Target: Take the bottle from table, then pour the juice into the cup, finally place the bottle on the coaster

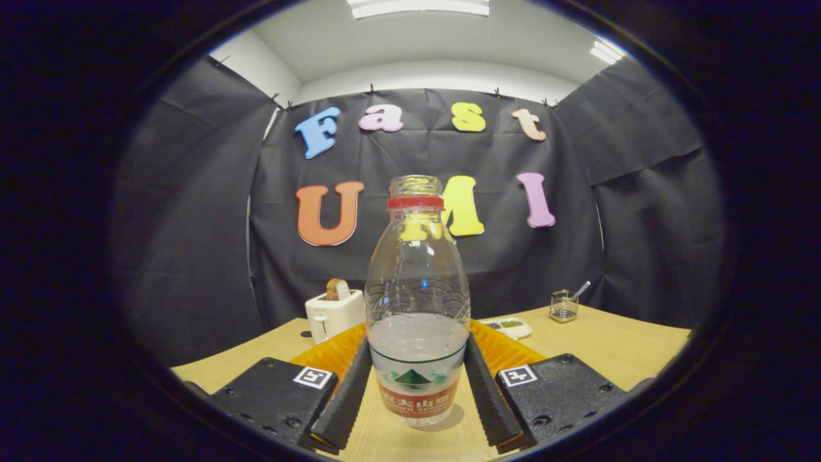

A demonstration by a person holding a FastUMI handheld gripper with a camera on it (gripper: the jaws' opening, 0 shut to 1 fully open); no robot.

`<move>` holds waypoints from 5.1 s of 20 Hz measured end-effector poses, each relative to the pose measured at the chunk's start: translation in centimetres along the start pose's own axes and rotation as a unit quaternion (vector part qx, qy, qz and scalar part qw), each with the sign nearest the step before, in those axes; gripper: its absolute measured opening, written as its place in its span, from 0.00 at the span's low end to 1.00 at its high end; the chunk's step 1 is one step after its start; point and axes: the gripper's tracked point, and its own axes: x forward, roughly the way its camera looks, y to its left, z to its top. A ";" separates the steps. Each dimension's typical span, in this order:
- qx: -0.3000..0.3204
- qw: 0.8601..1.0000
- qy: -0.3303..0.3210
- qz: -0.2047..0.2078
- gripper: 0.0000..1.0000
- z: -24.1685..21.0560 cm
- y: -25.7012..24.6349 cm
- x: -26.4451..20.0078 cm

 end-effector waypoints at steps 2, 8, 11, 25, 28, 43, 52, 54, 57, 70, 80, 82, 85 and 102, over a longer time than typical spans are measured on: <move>-0.005 1.000 0.010 -0.007 0.80 -1.5 -0.2 0.9; -0.024 0.999 0.026 -0.025 0.80 -5.8 -0.9 3.6; -0.030 0.999 0.032 -0.022 0.81 -7.8 -1.0 4.7; -0.031 0.999 0.033 -0.022 0.82 -11.5 -2.0 7.5; -0.035 0.998 0.036 -0.029 0.82 -11.9 -2.4 7.5; -0.035 0.999 0.003 -0.017 1.00 -3.3 -2.5 1.1; -0.057 0.998 -0.010 -0.038 1.00 3.1 -3.3 -5.5; -0.051 0.998 -0.013 -0.026 1.00 4.6 -2.5 -6.6; -0.049 0.999 -0.014 -0.017 1.00 6.9 -1.9 -8.6; -0.037 0.999 0.008 -0.031 1.00 12.5 -4.9 -16.5; -0.059 0.997 0.003 -0.040 1.00 16.2 -7.4 -21.1; -0.066 0.996 0.008 -0.052 1.00 16.5 -8.2 -21.8; -0.068 0.996 0.009 -0.054 1.00 16.6 -8.2 -22.1; -0.063 0.997 0.022 -0.045 1.00 12.7 -7.1 -21.5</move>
